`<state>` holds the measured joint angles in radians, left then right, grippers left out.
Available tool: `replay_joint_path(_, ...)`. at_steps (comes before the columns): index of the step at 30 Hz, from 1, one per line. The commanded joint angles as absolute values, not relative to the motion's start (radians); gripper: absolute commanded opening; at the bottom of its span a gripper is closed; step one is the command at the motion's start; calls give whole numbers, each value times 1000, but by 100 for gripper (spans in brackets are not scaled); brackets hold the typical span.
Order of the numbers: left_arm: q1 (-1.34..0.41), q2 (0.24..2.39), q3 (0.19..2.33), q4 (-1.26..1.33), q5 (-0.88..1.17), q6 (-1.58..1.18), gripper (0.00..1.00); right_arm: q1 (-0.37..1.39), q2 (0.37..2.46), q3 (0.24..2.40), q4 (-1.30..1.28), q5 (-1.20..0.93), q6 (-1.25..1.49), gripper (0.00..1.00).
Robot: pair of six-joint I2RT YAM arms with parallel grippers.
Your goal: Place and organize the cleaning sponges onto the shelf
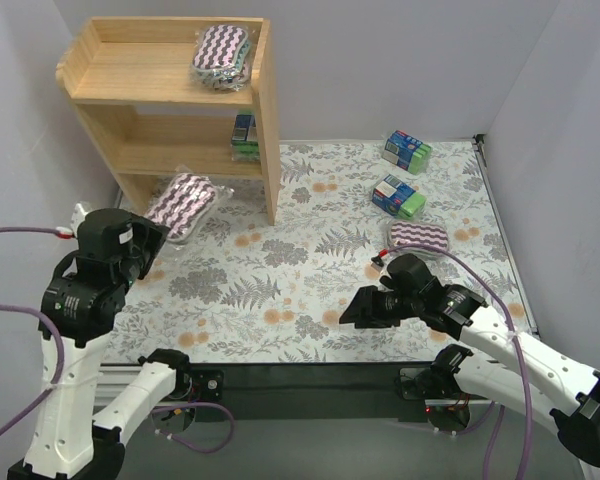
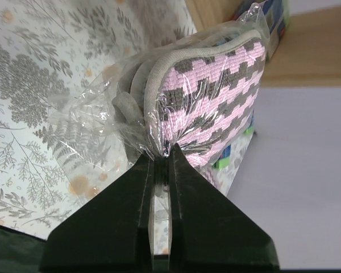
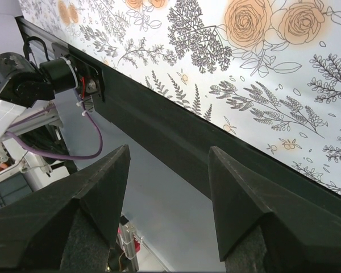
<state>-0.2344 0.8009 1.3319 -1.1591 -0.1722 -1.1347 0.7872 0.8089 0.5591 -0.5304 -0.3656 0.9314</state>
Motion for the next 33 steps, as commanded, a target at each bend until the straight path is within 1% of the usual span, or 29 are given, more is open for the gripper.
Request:
replay_joint_path(1,-232,836,1431,-1331,-401,-1264,0,779,810,615,-548,-360,907,51)
replay_joint_path(3,-230,864,1427,-1287,-422,-1287,0,778,818,624,-549,-359,904,51)
replay_joint_path(8,-230,920,1356,-990,-425,-1293,0,773,830,663,-557,-361,888,51)
replay_joint_path(10,-229,968,1364,-880,-452,-1286,0,770,828,673,-569,-357,882,51)
replay_joint_path(14,-209,1075,1402,-752,-479,-1279,0,765,815,692,-586,-353,874,51)
replay_joint_path(17,-183,1163,1422,-697,-466,-1307,0,759,801,703,-601,-350,871,51)
replay_joint_path(21,-149,1236,1393,-612,-433,-1350,0,749,785,712,-614,-350,865,51)
replay_joint_path(25,-143,1291,1330,-470,-365,-1377,0,739,775,715,-617,-350,865,51)
replay_joint_path(33,-140,1439,1315,-348,-276,-1469,0,724,755,713,-626,-353,854,51)
